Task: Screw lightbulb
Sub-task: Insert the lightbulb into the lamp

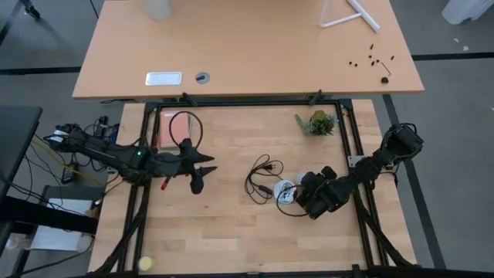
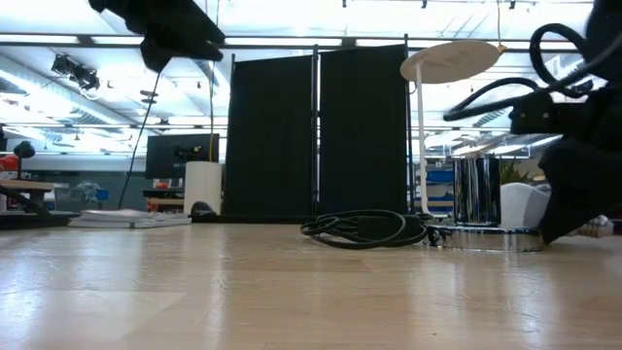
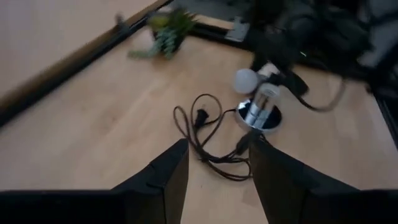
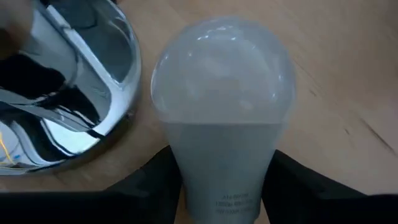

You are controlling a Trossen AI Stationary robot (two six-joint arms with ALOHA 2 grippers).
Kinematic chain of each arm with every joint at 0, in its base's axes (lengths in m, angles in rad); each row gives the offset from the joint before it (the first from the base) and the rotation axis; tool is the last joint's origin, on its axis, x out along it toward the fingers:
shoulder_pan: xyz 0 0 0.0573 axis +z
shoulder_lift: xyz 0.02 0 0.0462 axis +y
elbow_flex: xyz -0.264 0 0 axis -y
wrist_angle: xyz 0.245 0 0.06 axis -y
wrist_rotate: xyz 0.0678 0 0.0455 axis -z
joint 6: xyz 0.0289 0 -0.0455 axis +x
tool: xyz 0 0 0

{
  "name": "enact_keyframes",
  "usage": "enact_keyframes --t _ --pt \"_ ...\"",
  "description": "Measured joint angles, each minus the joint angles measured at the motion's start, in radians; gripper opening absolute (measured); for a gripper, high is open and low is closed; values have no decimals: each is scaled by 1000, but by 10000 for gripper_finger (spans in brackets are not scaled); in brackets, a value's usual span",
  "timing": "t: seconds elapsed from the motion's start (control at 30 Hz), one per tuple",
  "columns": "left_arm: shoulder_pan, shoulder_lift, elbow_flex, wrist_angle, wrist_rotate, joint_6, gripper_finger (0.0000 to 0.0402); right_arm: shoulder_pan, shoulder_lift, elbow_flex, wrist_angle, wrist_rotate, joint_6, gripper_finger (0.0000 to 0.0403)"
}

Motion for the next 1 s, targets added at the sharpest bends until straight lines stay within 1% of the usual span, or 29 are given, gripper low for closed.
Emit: enact_keyframes --t 0.07,0.1,0.2,0.3,0.47,0.6,0.73,0.83,0.93,1.0 --pt "2 2 9 -12 83 -3 172 -14 0 0 37 9 -37 197" --pt "-2 15 20 -26 108 -1 172 -19 0 0 58 20 -52 196" --pt "-27 59 64 -58 119 -9 172 -32 0 0 113 54 -85 196" --pt "-39 108 151 -60 113 -8 172 -44 0 0 152 69 -116 196" --pt "-37 193 304 -238 98 -8 172 -64 0 0 166 70 -155 196" --pt "-25 234 382 -335 104 -5 172 -71 0 0 181 70 -206 196" --pt "-18 243 416 -448 158 -7 172 -77 0 0 184 70 -245 196" --pt "-6 243 441 -574 226 -27 172 -78 0 0 190 66 -284 196" --pt "6 249 463 -647 299 -41 172 -84 0 0 189 65 -307 196" --pt "11 248 471 -688 322 -42 172 -93 0 0 193 64 -317 196"
